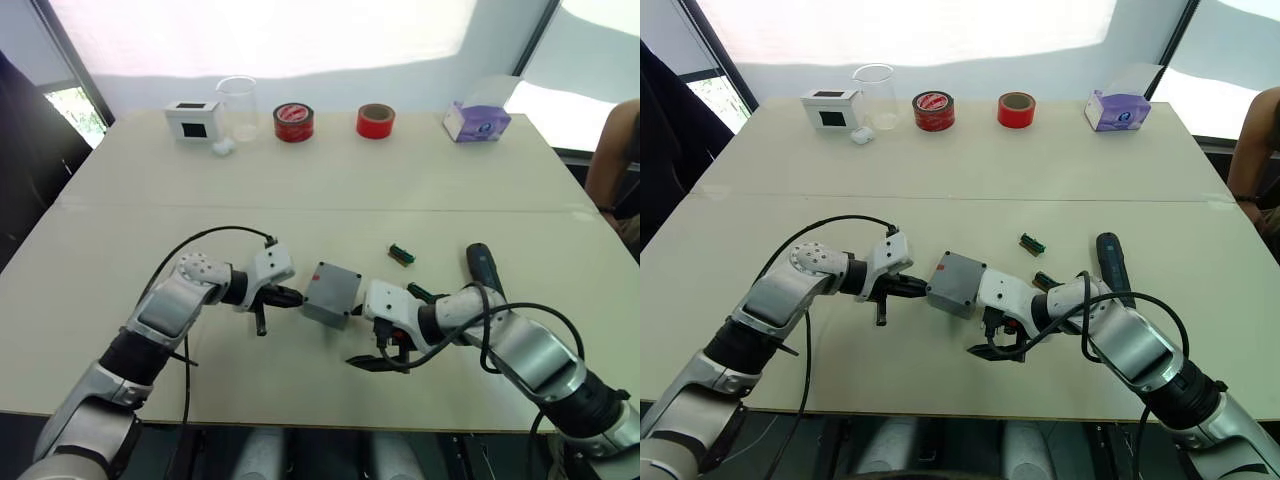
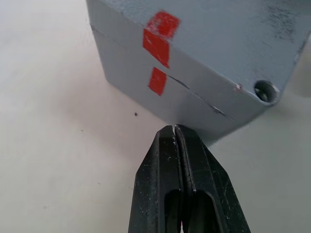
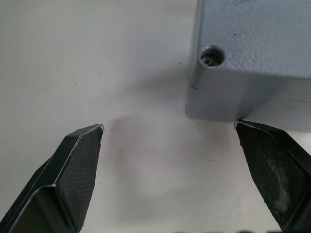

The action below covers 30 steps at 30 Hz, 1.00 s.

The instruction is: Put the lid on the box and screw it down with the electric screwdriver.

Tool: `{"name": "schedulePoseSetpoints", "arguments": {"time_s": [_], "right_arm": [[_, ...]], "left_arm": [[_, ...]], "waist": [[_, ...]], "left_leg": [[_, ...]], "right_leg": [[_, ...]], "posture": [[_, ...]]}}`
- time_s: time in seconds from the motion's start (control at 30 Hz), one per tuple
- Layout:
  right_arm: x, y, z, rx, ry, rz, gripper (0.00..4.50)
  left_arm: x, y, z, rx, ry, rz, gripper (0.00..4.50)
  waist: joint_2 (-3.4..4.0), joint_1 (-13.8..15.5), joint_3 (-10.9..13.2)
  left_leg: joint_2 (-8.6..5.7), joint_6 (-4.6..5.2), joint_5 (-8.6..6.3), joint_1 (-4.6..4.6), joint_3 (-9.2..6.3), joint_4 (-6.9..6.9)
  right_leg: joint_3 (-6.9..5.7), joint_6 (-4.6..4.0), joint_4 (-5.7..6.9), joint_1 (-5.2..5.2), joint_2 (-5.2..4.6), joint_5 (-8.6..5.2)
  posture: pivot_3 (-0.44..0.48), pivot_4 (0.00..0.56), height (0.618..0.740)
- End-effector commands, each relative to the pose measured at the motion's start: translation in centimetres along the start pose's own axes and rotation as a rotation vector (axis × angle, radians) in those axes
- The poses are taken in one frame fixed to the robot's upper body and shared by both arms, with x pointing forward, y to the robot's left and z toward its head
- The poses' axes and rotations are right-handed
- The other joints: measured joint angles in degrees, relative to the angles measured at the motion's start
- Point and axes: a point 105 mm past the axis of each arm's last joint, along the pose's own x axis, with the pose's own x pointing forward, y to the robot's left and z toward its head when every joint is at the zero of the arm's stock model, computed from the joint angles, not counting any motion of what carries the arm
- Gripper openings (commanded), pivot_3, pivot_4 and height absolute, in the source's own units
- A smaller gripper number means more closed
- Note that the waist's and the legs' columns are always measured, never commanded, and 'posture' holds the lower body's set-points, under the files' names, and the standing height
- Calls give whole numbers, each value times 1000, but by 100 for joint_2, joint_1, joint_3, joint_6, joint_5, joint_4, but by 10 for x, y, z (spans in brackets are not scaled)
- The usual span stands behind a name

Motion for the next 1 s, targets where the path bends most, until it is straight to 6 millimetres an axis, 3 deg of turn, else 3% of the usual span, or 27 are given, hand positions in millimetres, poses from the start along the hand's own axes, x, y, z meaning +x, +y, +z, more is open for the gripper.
{"name": "schedulePoseSetpoints", "arguments": {"time_s": [0.03, 0.63, 0.73, 0.83, 0.97, 1.0], "right_arm": [[-4, -5, 14, -55, -48, -26, 4462], [-12, -13, 12, -59, -40, -66, 4462], [-27, -18, 12, -49, -51, -106, 4462], [-62, -29, 14, 6, -96, -206, 4462], [-94, -39, 12, 133, -194, -313, 4462], [-99, -46, 4, 178, -202, -360, 4462]], "left_arm": [[6, -12, 13, 41, -36, -54, 0], [4, -11, 13, 23, -57, -39, 0], [-5, -6, 18, -6, -93, -19, 0], [-31, 3, 34, -69, -196, 6, 0], [-48, -4, 56, -80, -283, -35, 0], [-48, -9, 61, -57, -281, -53, 0]], "waist": [[0, 2, 0], [0, -1, 0], [0, 7, 0], [0, 11, 0], [0, 3, 0], [0, 5, 0]], "left_leg": [[0, 0, 0, 0, 0, 0], [0, 0, 0, 0, 0, 0], [0, 0, 0, 0, 0, 0], [0, 0, 0, -1, -1, 0], [2, 0, 0, 0, -4, 0], [2, 0, 0, 1, -4, 0]], "right_leg": [[0, 0, 0, 1, 0, 0], [0, 0, 0, 0, 0, 0], [0, 0, 0, 0, -1, 0], [0, 0, -1, 1, -2, 0], [0, 0, -1, 2, -2, 0], [0, 0, 0, 3, -1, 0]], "posture": [[0, 150, 740], [0, 150, 740], [0, 150, 740], [0, 150, 740], [0, 150, 740], [0, 150, 740]]}}
